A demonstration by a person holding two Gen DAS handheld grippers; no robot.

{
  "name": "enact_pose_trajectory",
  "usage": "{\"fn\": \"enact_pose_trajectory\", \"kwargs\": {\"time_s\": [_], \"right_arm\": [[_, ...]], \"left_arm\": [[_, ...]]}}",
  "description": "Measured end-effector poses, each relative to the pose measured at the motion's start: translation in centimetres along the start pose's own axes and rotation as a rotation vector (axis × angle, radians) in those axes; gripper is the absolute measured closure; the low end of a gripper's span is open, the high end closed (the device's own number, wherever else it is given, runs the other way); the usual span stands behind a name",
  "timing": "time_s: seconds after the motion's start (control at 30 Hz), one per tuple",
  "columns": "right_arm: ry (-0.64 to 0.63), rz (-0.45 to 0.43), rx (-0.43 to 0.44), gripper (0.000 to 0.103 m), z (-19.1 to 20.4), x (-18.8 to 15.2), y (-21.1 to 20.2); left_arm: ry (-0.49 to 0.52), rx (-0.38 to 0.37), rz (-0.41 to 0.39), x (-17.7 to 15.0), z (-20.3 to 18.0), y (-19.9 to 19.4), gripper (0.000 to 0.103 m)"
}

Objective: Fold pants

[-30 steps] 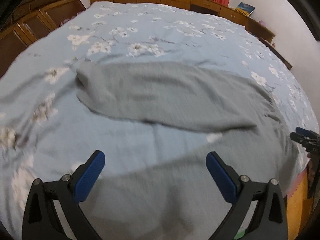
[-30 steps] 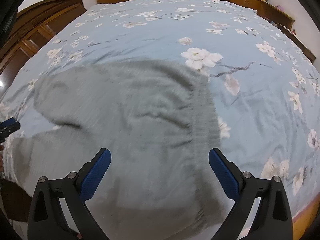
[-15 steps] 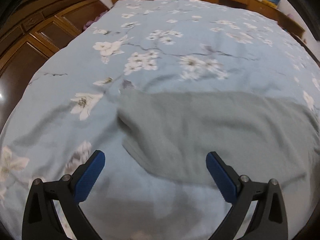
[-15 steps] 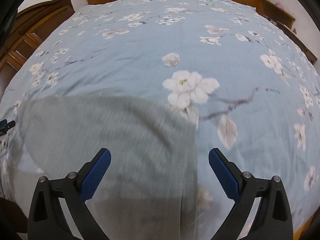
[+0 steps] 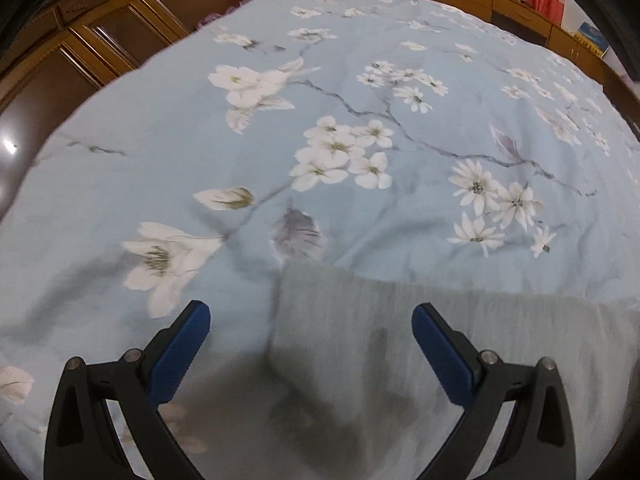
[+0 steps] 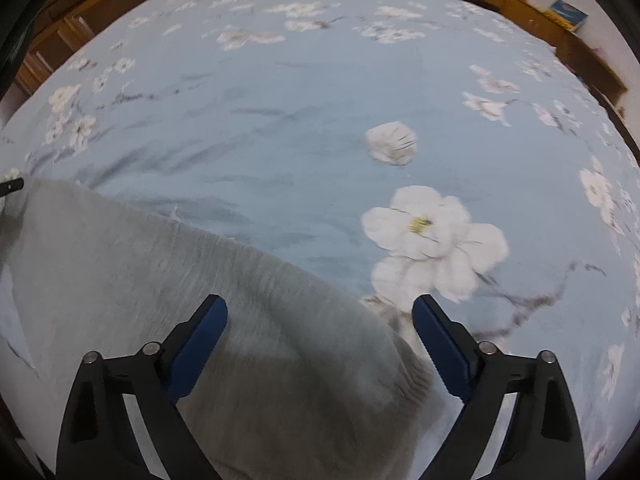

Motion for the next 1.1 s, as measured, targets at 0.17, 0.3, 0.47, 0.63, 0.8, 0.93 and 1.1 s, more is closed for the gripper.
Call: {"fn": "enact_pose_trajectory", "kwargs": {"time_s": [0.17, 0.3, 0.47, 0.63, 0.8, 0.93, 1.1], "right_arm": [[0.019, 0.076, -0.026, 0.008, -0.5, -0.2, 3.5], [0.051, 0.039, -0.003, 0.029, -0.3, -0.1, 3.3], [0.038, -0.015, 0.054, 0.094, 1.1, 0.4, 1.0], [0.008, -0.126, 0.065, 0.096, 2.0, 0.4, -3.2], [-0.026, -0.204, 0.092, 0.096, 3.0, -0.7, -8.1], [-0.115, -0.25, 0.097, 0.096, 4.9, -3.2, -12.0], [-0.19, -0.25, 0.096, 0.096, 7.1, -7.5, -14.3]], "left_arm": [[0.049, -0.001, 0.038, -0.8, -1.8, 1.5, 0.012], [0.063, -0.038, 0.043, -1.5, -2.7, 1.4, 0.048], [0.159, 0.042, -0.043, -1.8, -2.8, -0.8, 0.088], [0.172, -0.017, -0.122, -1.8, -2.2, -4.2, 0.093], [0.145, -0.027, -0.209, -2.0, -0.4, -7.9, 0.093], [0.136, -0.014, -0.287, -3.4, 1.1, -11.0, 0.093], [0.116, -0.006, -0.374, -7.4, 2.8, -14.0, 0.093]]}}
Point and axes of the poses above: each gripper's, at about its wrist camera, not at the fingertips, and y roughly the way its jaws point, z to its left, x to its top, the point moved 5 cm from there along y, roughly the way its jaws point, and after that the axes turned 11 degrees about x, right-handed, at the moved point
